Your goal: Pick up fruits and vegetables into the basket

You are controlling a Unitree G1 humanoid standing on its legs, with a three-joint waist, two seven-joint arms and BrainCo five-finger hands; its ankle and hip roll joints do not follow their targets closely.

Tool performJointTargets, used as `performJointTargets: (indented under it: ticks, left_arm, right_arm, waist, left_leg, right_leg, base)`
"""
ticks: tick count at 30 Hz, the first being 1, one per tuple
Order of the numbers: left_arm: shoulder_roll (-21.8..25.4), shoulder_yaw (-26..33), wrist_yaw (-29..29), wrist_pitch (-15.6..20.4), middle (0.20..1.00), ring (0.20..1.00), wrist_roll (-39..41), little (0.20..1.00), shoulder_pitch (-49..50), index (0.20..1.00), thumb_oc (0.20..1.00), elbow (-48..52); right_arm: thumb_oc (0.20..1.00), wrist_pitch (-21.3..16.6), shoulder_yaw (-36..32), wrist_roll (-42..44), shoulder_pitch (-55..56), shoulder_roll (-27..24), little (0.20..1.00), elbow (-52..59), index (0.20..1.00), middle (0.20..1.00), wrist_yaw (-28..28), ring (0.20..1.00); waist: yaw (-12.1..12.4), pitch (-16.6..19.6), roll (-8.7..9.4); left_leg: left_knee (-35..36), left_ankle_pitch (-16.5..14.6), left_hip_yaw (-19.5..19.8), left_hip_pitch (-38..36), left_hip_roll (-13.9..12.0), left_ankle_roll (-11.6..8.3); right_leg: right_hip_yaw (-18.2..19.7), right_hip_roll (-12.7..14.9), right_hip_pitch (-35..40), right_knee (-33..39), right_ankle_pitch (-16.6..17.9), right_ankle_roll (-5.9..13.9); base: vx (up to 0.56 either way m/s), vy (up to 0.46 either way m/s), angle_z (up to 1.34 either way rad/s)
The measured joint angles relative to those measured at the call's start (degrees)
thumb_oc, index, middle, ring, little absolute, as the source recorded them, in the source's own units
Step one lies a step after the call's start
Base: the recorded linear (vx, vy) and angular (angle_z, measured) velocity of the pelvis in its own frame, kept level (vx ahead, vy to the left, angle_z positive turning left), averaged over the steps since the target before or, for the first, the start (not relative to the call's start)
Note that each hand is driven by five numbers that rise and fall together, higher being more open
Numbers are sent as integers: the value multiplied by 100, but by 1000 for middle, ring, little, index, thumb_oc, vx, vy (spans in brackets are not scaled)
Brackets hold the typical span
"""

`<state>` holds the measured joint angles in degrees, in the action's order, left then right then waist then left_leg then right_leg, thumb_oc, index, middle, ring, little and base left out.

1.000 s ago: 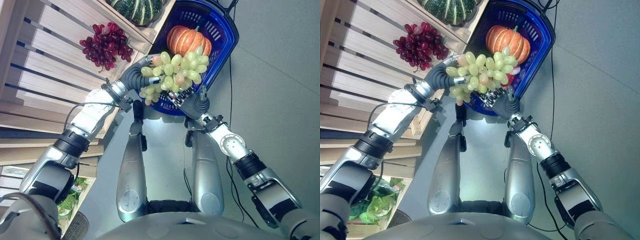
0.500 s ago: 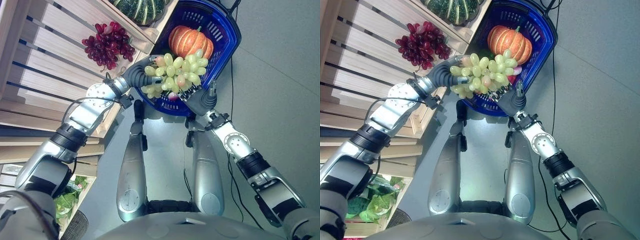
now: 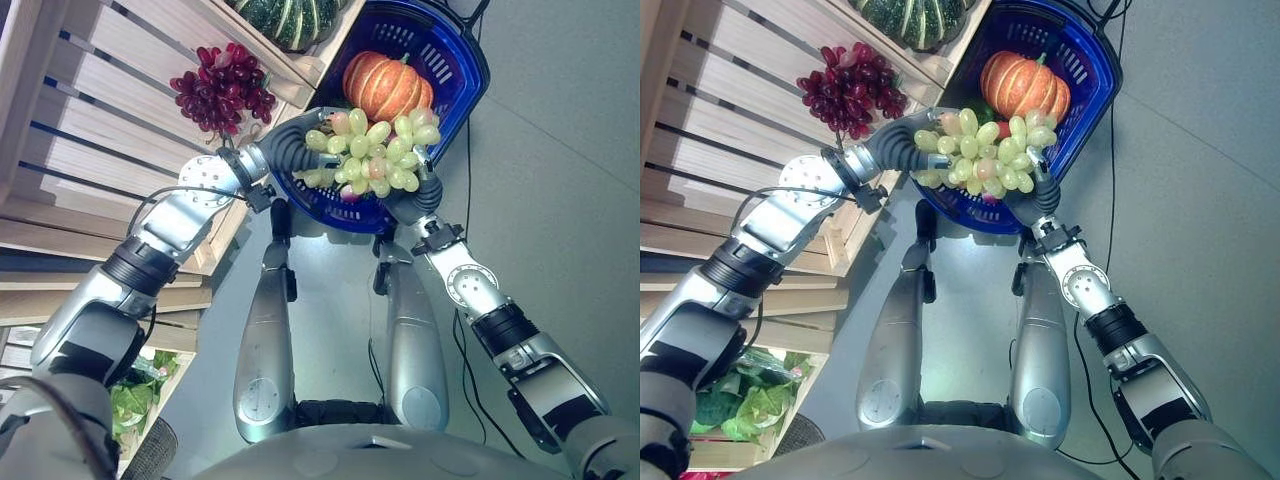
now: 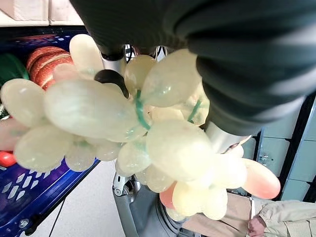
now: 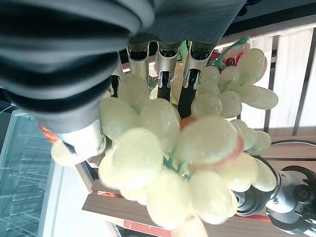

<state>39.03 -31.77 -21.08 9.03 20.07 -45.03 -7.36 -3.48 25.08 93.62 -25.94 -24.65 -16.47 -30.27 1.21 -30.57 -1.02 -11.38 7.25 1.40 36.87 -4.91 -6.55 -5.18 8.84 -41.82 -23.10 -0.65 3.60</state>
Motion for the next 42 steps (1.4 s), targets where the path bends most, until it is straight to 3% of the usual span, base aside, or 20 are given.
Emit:
performJointTargets:
  ticks: [13,14,15,16,20,31,36,42]
  left_arm:
    - [-9,-1,-119,-18,200,200,-109,200,-12,200,200,12]
    - [-10,-1,-118,-17,322,322,-151,322,-3,322,322,12]
    - [-10,-2,-110,-18,696,696,-181,696,-5,696,696,14]
    - [-10,-4,-94,-19,1000,1000,-206,1000,-6,1000,1000,14]
    - [-37,-72,345,-43,1000,1000,-315,1000,54,1000,1000,50]
    - [-488,284,2601,30,1000,1000,-803,1000,1051,1000,1000,-53]
    - [-767,586,3563,304,1000,1000,-1262,1000,1336,1000,1000,-59]
    - [-1174,950,4110,658,1000,1000,-1399,1000,1553,1000,1000,-56]
  right_arm:
    - [200,-82,64,91,28,77,200,-1,200,200,25,200]
    - [200,-91,65,92,32,81,200,-1,200,200,25,200]
    - [200,-98,67,93,34,82,200,-1,200,200,26,200]
    - [200,-106,65,94,34,83,200,0,200,200,26,200]
    - [200,-157,82,186,32,98,200,0,200,200,25,200]
    - [200,-261,26,193,-113,421,200,158,200,200,20,200]
    - [200,-268,-87,179,-206,656,200,326,200,200,18,200]
    - [200,-298,-223,68,-191,793,200,354,200,200,18,200]
  waist:
    - [5,0,0]
    - [9,0,0]
    - [12,0,0]
    - [14,0,0]
    - [20,0,0]
    - [35,0,-1]
    - [101,0,-1]
    - [103,0,-1]
  left_leg:
    - [-2,2,0,0,5,3]
    - [-2,2,0,0,5,3]
    - [-3,2,0,0,5,3]
    - [-3,2,0,0,6,3]
    - [-2,2,0,0,7,4]
    - [-3,2,6,0,8,3]
    - [-3,-11,15,0,8,24]
    - [-1,-11,20,0,10,26]
  right_leg:
    - [-1,3,0,-3,1,-1]
    - [-1,4,1,-3,1,-1]
    - [-1,4,1,-4,1,-1]
    - [-1,4,1,-4,1,-1]
    - [-2,5,1,-3,-1,3]
    - [-5,5,1,-13,-16,23]
    - [-13,9,0,-31,-18,22]
    - [-29,21,-13,-83,-63,12]
  base:
    - [0,0,0]
    - [0,0,0]
    - [0,0,0]
    - [0,0,0]
    - [0,0,0]
    - [0,0,0]
    - [0,0,0]
    - [4,-1,2]
